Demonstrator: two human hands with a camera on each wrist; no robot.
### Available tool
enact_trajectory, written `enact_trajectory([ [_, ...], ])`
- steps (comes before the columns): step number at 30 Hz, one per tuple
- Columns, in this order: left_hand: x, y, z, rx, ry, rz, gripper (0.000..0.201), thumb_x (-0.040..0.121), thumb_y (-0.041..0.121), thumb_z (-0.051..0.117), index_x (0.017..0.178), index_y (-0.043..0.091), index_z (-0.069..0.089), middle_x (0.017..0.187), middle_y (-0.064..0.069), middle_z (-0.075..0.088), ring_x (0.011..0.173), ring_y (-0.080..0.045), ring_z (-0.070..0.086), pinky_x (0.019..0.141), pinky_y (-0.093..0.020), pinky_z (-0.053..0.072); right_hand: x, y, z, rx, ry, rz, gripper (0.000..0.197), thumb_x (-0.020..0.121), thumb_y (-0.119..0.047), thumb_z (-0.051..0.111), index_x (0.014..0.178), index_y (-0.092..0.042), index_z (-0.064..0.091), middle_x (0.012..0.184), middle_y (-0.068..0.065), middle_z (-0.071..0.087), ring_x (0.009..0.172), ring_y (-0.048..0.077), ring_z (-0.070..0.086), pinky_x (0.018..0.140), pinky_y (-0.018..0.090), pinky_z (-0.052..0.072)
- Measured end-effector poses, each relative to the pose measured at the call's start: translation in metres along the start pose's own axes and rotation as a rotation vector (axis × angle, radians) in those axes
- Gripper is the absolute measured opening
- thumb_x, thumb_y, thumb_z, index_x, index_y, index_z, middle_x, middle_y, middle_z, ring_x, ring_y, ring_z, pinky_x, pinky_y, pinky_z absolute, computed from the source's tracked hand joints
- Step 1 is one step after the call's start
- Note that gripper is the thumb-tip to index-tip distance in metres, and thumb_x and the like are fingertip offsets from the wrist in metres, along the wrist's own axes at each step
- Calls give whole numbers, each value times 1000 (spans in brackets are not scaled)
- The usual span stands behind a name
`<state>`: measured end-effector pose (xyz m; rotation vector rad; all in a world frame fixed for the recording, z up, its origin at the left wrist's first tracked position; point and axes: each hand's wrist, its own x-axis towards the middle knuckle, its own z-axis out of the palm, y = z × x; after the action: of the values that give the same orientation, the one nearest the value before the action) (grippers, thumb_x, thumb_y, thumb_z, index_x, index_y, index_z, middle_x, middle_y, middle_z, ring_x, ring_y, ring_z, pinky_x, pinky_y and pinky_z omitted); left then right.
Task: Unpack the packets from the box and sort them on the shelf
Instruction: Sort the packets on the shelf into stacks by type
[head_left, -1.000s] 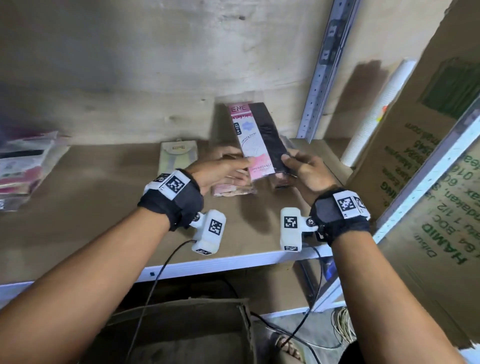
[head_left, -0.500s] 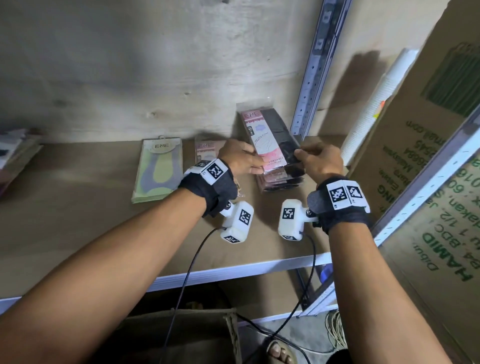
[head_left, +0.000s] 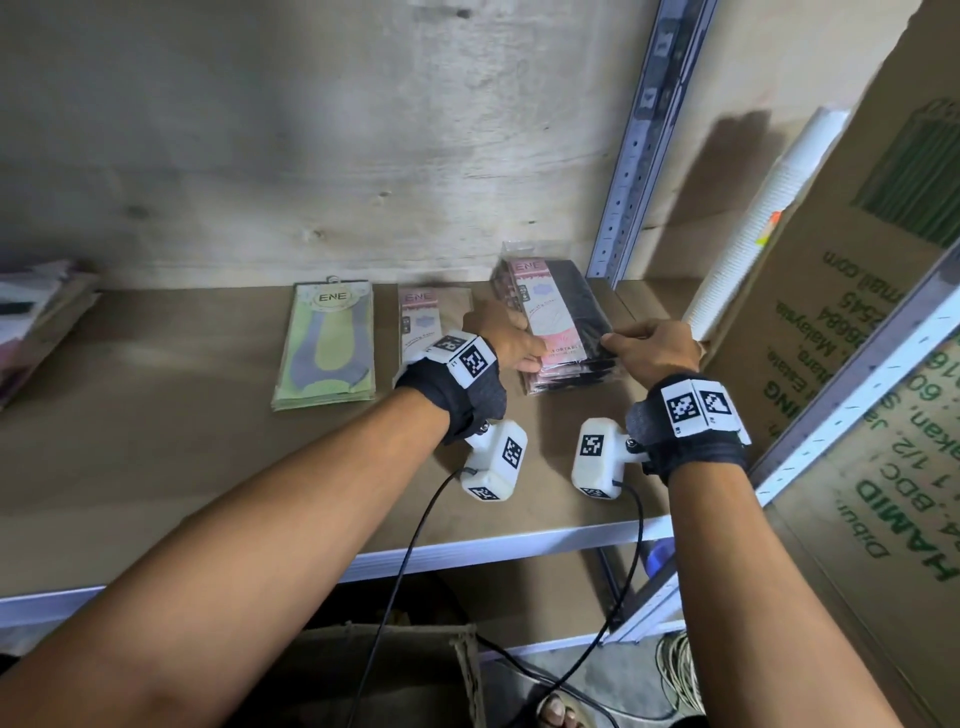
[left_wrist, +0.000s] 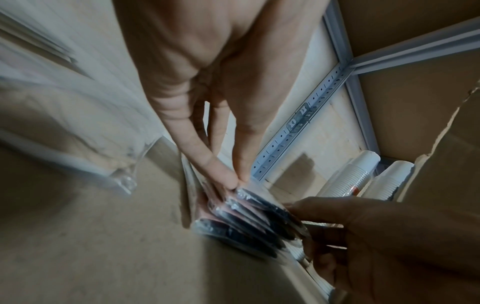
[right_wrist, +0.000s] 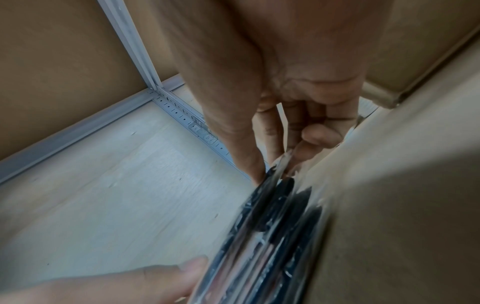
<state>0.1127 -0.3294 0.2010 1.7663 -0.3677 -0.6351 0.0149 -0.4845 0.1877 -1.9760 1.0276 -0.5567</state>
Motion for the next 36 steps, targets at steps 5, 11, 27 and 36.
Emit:
enact_trajectory([
  [5,1,-1,2,132,32,72,28,81,-3,71,107,-12,66,107,-27,70,94,-31,72,75,-36,62,1,0,0,-4,-13,-21,20,84,-26,75,103,-17,76,107,6,72,94,17,61,87,22,44],
  [11,0,3,2,168,51,77,29,81,-4,70,108,-13,64,107,-26,70,94,-32,72,78,-41,61,2,1,0,-17,-10,-16,23,85,-28,75,105,-17,76,111,6,71,92,15,57,87,19,40],
  [27,-46,-7,-102,72,167,115,22,85,15,75,106,9,68,91,-13,68,66,-20,66,68,-33,62,-42,-47,-8,-77,195,-247,16,90,-26,67,102,-16,70,98,0,72,90,16,61,78,22,43],
  [36,-109,-75,-238,-80,418,125,25,91,23,69,72,7,68,63,-11,66,47,-18,57,43,-21,47,-137,-88,69,149,-351,-397,4,91,-11,68,90,-8,66,67,4,68,49,12,61,43,17,42],
])
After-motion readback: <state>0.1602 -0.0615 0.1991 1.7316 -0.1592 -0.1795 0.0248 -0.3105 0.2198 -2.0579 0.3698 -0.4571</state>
